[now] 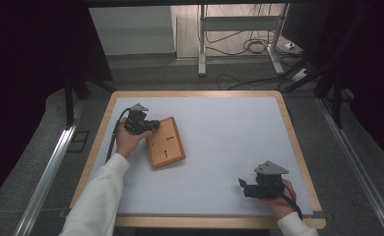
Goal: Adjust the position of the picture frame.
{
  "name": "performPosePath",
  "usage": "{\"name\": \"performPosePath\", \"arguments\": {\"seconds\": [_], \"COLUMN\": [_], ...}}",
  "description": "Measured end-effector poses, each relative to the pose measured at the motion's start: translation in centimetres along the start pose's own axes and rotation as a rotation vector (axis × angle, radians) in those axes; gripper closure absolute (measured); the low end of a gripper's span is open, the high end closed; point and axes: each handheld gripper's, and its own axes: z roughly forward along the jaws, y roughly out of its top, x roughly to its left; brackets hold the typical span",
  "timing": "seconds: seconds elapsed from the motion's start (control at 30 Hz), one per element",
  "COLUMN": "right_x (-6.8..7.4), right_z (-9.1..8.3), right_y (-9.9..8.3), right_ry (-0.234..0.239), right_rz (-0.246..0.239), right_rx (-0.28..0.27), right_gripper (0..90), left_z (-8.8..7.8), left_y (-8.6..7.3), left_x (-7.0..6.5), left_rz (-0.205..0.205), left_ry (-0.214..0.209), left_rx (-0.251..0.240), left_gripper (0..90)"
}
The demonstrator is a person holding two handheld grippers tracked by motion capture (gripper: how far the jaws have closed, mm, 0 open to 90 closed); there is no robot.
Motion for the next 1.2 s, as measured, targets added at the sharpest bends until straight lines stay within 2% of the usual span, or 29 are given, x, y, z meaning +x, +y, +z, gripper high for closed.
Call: {"name": "performPosePath", "arguments": {"seconds": [0.17,0.3,0.4,0.53,0.83,1.0,1.2], "right_x": [0.0,0.0,0.0,0.1,0.2,0.2,0.2], "right_z": [0.0,0.0,0.0,0.0,0.1,0.1,0.1], "right_y": [0.0,0.0,0.0,0.0,0.0,0.0,0.0], "right_ry": [0.0,-0.002,-0.002,-0.001,0.0,0.0,-0.002], "right_rz": [-0.002,-0.003,-0.003,-0.004,-0.008,-0.009,-0.007], "right_rx": [0.0,0.0,0.0,0.001,0.003,0.01,0.01], "right_gripper": [10.8,10.8,10.8,10.8,10.8,10.8,10.8], "left_z": [-0.3,-0.1,0.1,0.4,1.2,2.0,2.7], "left_y": [0.0,-0.2,-0.4,-0.8,-1.6,-1.9,-2.2], "left_x": [-0.3,-0.9,-1.6,-3.0,-7.3,-9.5,-9.8], "left_rz": [0.014,0.016,0.032,0.043,0.107,0.144,0.15], "left_ry": [-0.002,-0.012,-0.028,-0.056,-0.145,-0.18,-0.172], "left_rx": [0.008,0.017,0.025,0.036,0.063,0.082,0.099], "left_gripper": [85.0,85.1,85.1,85.2,85.2,85.1,85.1]}}
